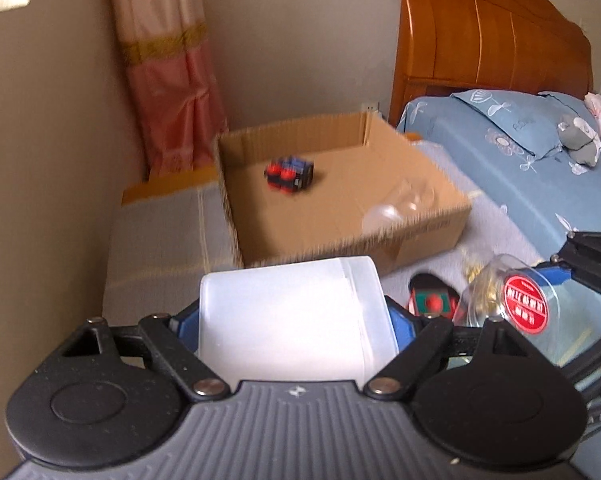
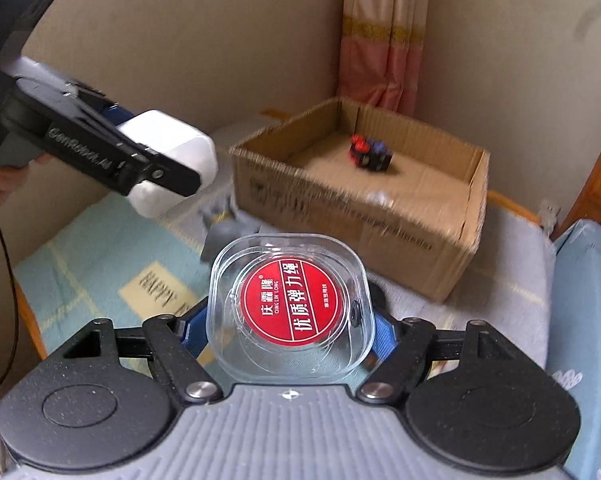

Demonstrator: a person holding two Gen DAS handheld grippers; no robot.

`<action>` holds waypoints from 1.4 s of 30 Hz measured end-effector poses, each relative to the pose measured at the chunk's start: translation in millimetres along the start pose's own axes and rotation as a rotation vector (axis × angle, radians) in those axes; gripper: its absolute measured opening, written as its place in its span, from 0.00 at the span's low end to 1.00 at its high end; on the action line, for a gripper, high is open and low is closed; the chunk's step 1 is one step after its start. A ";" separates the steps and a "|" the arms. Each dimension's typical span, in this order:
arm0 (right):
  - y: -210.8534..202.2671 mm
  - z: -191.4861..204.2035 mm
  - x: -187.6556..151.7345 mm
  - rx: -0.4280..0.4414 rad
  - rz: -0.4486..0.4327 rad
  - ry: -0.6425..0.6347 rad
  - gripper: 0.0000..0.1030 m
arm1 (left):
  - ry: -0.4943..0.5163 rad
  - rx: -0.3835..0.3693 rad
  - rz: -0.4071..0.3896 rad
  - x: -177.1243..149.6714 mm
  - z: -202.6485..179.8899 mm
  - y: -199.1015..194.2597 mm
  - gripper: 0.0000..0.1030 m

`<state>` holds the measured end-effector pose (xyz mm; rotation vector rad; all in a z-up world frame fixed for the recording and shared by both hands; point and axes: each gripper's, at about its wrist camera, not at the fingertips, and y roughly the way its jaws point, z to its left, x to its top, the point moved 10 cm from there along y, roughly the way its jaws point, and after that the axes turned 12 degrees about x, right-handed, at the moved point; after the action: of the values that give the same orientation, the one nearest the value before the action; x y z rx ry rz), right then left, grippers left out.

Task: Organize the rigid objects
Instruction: 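Lower white box into cardboard box with left tool while right tool releases container inside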

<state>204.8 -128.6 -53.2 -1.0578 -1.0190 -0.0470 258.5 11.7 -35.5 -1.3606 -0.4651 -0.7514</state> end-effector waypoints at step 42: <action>53.2 -135.7 120.0 -0.143 -0.038 0.090 0.78 | -0.023 -0.003 -0.003 42.1 21.7 57.5 0.94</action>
<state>389.2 -150.1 -18.8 -1.1558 -0.9643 -0.1989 331.3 26.2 -42.6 -1.3728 -0.4843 -0.7398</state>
